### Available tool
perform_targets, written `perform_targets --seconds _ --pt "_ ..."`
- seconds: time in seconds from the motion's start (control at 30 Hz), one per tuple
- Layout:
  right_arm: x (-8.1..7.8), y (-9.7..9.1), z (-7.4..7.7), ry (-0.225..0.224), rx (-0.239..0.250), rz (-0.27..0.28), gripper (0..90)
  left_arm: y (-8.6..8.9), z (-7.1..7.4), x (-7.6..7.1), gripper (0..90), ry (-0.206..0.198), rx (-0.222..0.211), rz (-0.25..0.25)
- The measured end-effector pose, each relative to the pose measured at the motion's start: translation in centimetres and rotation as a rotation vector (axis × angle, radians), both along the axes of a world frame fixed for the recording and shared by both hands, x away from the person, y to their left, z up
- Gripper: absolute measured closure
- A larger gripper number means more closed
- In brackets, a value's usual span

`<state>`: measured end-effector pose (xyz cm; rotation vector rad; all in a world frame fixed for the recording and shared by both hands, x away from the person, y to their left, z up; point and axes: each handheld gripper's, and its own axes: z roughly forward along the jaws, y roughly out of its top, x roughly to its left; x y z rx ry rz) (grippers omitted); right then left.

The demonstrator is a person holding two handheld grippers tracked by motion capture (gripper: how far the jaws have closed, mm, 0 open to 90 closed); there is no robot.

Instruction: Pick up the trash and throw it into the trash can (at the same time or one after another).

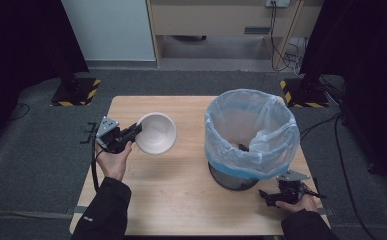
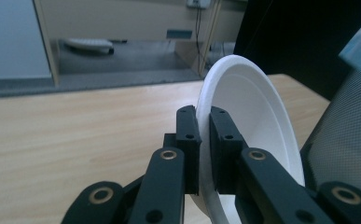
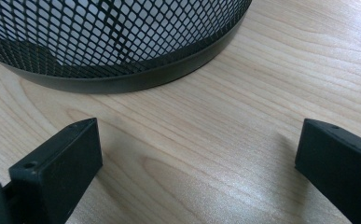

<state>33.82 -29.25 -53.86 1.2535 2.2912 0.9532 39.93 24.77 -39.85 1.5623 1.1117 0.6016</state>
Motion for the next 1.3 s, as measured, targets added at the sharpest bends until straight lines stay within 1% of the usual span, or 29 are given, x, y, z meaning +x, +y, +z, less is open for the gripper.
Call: perform_targets --seconds 0.17,0.37,0.5,0.6,0.77,1.0,1.07,1.1,1.17,1.3 --pt "0.0 0.0 0.0 0.0 -0.001 0.001 0.8 -0.3 2.1 -1.0 83.4 -0.075 -0.035 -0.016" --pt "-0.1 0.1 0.0 0.005 0.005 -0.001 0.8 -0.6 3.9 -2.1 83.4 -0.141 -0.061 -0.034" --pt "-0.1 0.1 0.0 0.005 0.004 0.0 0.8 -0.9 4.7 -2.5 83.4 -0.168 -0.065 -0.048" --pt "-0.1 0.0 0.0 0.001 0.0 0.006 0.8 -1.1 5.3 -2.9 83.4 -0.196 -0.076 -0.055" --pt "-0.1 0.0 0.0 0.001 0.0 0.006 0.8 -1.3 6.3 -3.7 83.4 -0.244 -0.09 -0.053" --pt "-0.1 0.0 0.0 0.001 0.0 0.005 0.8 -1.3 7.3 -4.5 83.4 -0.3 -0.102 -0.049" --pt "-0.1 0.0 0.0 0.001 0.0 0.006 0.8 -1.4 7.6 -4.7 83.4 -0.308 -0.114 -0.058" --pt "-0.1 0.0 0.0 0.001 0.0 0.006 0.8 -1.5 7.8 -4.9 83.4 -0.319 -0.113 -0.054" --pt "-0.1 0.0 0.0 0.001 0.0 0.006 0.8 -1.6 8.0 -5.1 83.4 -0.326 -0.124 -0.064" --pt "-0.1 0.0 0.0 0.001 0.0 0.005 0.8 -2.0 8.7 -5.4 83.4 -0.352 -0.131 -0.073"
